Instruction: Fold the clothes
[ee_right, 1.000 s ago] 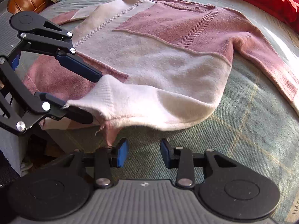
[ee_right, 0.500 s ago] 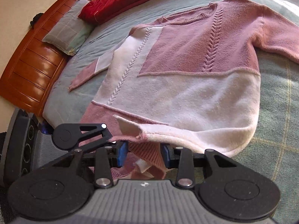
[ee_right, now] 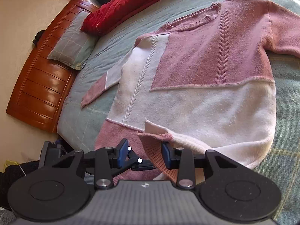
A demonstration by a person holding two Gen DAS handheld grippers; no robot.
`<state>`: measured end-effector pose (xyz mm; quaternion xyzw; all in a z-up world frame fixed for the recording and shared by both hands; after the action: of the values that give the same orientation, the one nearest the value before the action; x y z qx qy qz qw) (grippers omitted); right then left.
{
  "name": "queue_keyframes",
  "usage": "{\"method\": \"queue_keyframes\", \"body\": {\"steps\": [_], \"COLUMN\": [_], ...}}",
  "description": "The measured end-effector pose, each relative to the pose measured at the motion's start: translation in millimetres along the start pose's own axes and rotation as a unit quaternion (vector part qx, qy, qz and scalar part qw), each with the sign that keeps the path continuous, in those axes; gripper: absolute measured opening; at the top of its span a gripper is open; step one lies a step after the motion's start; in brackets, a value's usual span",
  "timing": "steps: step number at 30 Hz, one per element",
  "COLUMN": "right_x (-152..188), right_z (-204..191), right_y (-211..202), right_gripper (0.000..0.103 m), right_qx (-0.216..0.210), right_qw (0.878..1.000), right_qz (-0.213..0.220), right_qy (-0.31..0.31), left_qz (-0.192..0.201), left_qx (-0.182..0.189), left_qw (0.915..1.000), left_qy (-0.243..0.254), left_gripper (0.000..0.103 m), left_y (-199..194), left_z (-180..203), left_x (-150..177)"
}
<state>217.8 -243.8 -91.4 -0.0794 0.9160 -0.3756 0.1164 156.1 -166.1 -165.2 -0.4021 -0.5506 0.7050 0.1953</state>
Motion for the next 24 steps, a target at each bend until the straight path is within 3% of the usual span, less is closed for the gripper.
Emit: {"method": "queue_keyframes", "body": {"steps": [5, 8, 14, 17, 20, 24], "right_x": [-20, -31, -34, -29, -24, -32], "right_z": [-1, 7, -1, -17, -15, -3], "right_y": [26, 49, 47, 31, 30, 41], "right_gripper": [0.044, 0.044, 0.044, 0.044, 0.045, 0.045], "right_qx": [0.017, 0.071, 0.144, 0.211, 0.301, 0.326], "right_qw": [1.000, 0.997, 0.986, 0.965, 0.919, 0.898], "right_qz": [-0.019, -0.032, -0.057, -0.065, -0.097, -0.120], "right_qy": [0.004, -0.002, -0.061, -0.144, -0.235, -0.270], "left_qz": [0.005, 0.004, 0.010, 0.015, 0.019, 0.021], "left_qx": [0.007, 0.013, 0.041, 0.070, 0.085, 0.099], "left_qw": [0.9999, 0.9995, 0.9967, 0.9927, 0.9898, 0.9868], "left_qy": [-0.012, -0.029, -0.069, -0.097, -0.113, -0.127], "left_gripper": [0.061, 0.061, 0.061, 0.062, 0.062, 0.061], "left_y": [-12, -15, -11, -6, -4, -3], "left_z": [-10, -21, -43, -53, -59, -63], "left_x": [8, 16, 27, 25, 20, 18]}}
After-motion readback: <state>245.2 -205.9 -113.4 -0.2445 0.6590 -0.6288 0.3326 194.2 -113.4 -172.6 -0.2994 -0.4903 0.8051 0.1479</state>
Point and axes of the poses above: each gripper's, at about its wrist camera, not at the fingertips, and y roughly the way its jaws point, z to its right, x to its underside, the point moved 8 cm from there along y, roughly the way its jaws point, and after that the axes turned 14 degrees about -z, right-handed, at the moved point
